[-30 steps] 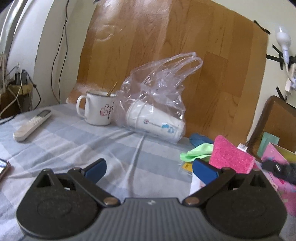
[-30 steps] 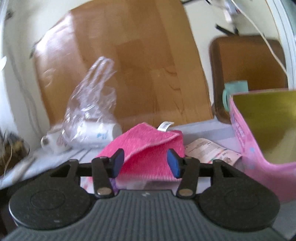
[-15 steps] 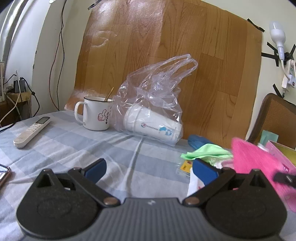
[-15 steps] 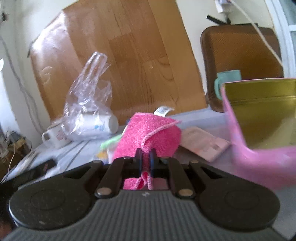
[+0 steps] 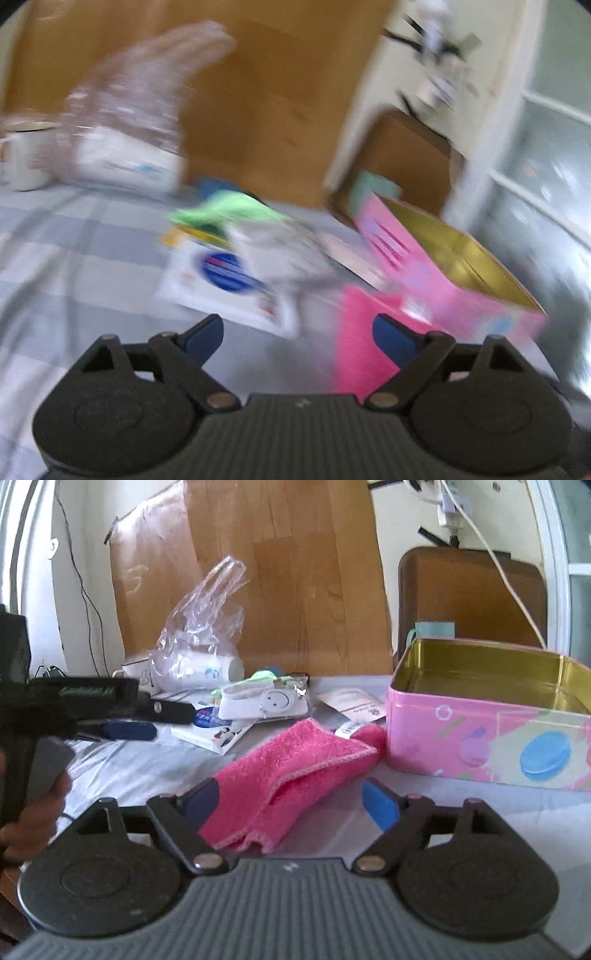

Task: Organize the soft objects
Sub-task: 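Carry the pink towel with the right gripper over the pink tin, then open the right gripper to drop the towel into the tin, then grasp the white smiley-face packet with the right gripper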

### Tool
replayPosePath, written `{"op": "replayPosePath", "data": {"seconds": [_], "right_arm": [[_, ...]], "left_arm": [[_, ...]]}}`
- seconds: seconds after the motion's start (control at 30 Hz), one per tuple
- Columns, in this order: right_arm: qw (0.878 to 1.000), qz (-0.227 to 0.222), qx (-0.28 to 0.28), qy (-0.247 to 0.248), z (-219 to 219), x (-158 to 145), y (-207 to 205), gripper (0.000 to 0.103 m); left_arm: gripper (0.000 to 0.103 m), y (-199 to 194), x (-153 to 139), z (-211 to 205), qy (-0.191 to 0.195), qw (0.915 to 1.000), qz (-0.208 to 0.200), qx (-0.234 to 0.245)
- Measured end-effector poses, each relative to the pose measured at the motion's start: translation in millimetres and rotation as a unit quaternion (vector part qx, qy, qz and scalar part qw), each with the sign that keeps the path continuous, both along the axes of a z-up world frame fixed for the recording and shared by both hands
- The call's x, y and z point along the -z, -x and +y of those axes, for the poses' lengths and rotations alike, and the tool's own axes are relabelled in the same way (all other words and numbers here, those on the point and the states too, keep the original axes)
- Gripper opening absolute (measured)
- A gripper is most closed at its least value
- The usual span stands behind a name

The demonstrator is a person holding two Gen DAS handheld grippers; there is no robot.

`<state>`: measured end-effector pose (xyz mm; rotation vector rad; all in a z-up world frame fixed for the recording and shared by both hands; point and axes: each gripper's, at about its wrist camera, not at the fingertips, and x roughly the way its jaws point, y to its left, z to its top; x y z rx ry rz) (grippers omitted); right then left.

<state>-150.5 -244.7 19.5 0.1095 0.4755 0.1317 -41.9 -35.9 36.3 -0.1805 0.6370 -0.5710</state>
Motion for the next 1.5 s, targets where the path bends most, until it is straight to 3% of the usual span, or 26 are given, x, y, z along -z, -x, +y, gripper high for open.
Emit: {"op": "replayPosePath", "data": {"seconds": [0.03, 0.07, 0.1, 0.17, 0.2, 0.3, 0.47, 0.57, 0.67, 0.77, 0.9, 0.97, 1.0, 1.03, 1.07, 1.1, 1.17, 1.23, 1.33, 1.4, 1.5], "right_arm": [[1.000, 0.014, -0.004, 0.000, -0.9, 3.2, -7.4, 0.089], [1.000, 0.026, -0.007, 0.002, -1.9, 7.3, -12.7, 0.088], [0.999, 0.040, -0.016, 0.001, -0.4, 13.1, -17.6, 0.071], [0.998, 0.042, -0.040, 0.009, 10.6, 21.2, -23.8, 0.029], [0.998, 0.040, -0.057, 0.011, 16.6, 21.6, -20.3, 0.012], [0.997, -0.010, -0.053, 0.058, 30.6, 14.9, -5.1, 0.012], [0.982, -0.149, 0.009, 0.117, 18.0, -16.9, 20.4, 0.012], [0.966, -0.198, 0.067, 0.151, 0.6, -31.9, 20.0, 0.012], [0.965, -0.194, 0.109, 0.139, -32.6, -40.8, 8.4, 0.013], [0.968, -0.165, 0.141, 0.128, -63.0, -37.4, -8.4, 0.013], [0.969, -0.123, 0.182, 0.112, -95.8, -25.2, -31.9, 0.014], [0.970, -0.093, 0.194, 0.115, -103.9, -22.9, -40.2, 0.017], [0.969, -0.084, 0.203, 0.117, -108.3, -17.5, -43.9, 0.025], [0.966, -0.082, 0.217, 0.116, -111.4, -16.7, -45.3, 0.033], [0.963, -0.083, 0.230, 0.112, -113.6, -17.5, -45.0, 0.057], [0.960, -0.088, 0.242, 0.108, -116.7, -17.3, -43.6, 0.071], [0.952, -0.103, 0.272, 0.093, -121.4, -17.7, -39.7, 0.072], [0.945, -0.122, 0.301, 0.049, -126.5, -19.3, -30.9, 0.072], [0.933, -0.173, 0.316, -0.004, -119.2, -24.4, -11.3, 0.072], [0.942, -0.190, 0.278, -0.013, -98.2, -30.0, -10.9, 0.072], [0.974, -0.162, 0.156, -0.025, -57.0, -35.2, -32.3, 0.072]], "left_arm": [[0.089, 0.5, 1.1, -10.8, -0.014, 0.9997, 0.010, 0.018], [0.080, -0.5, 4.1, -18.9, -0.023, 0.9989, 0.023, 0.032], [0.061, -1.8, 8.6, -25.7, -0.026, 0.9978, 0.040, 0.047], [0.045, -3.3, 22.4, -36.9, -0.023, 0.9936, 0.083, 0.073], [0.043, 0.3, 24.4, -39.2, -0.020, 0.9945, 0.076, 0.069], [0.023, 9.9, 11.4, -44.8, -0.015, 0.9949, 0.055, 0.084], [0.024, 27.4, -45.1, -69.4, 0.003, 0.9910, -0.056, 0.122], [0.024, 26.1, -70.9, -102.4, 0.009, 0.9837, -0.098, 0.150], [0.024, 16.2, -80.3, -145.2, -0.003, 0.9786, -0.118, 0.168], [0.032, -3.7, -71.5, -185.1, -0.014, 0.9800, -0.100, 0.171], [0.032, -23.8, -48.3, -228.6, -0.051, 0.9833, -0.075, 0.158], [0.037, -32.2, -39.5, -239.0, -0.063, 0.9848, -0.062, 0.149], [0.042, -33.9, -37.1, -241.3, -0.067, 0.9857, -0.060, 0.143], [0.043, -33.5, -35.6, -239.0, -0.067, 0.9863, -0.061, 0.138], [0.045, -32.0, -35.3, -234.9, -0.065, 0.9866, -0.063, 0.136], [0.048, -31.0, -36.1, -229.5, -0.062, 0.9868, -0.066, 0.134], [0.050, -30.2, -39.2, -214.8, -0.055, 0.9877, -0.072, 0.127], [0.051, -30.1, -41.0, -189.0, -0.042, 0.9896, -0.074, 0.116], [0.052, -29.1, -36.3, -131.5, -0.026, 0.9941, -0.074, 0.075], [0.052, -30.3, -27.5, -86.8, -0.022, 0.9970, -0.069, 0.026], [0.052, -35.2, -7.8, -21.5, -0.028, 0.9963, -0.054, -0.061]]}}
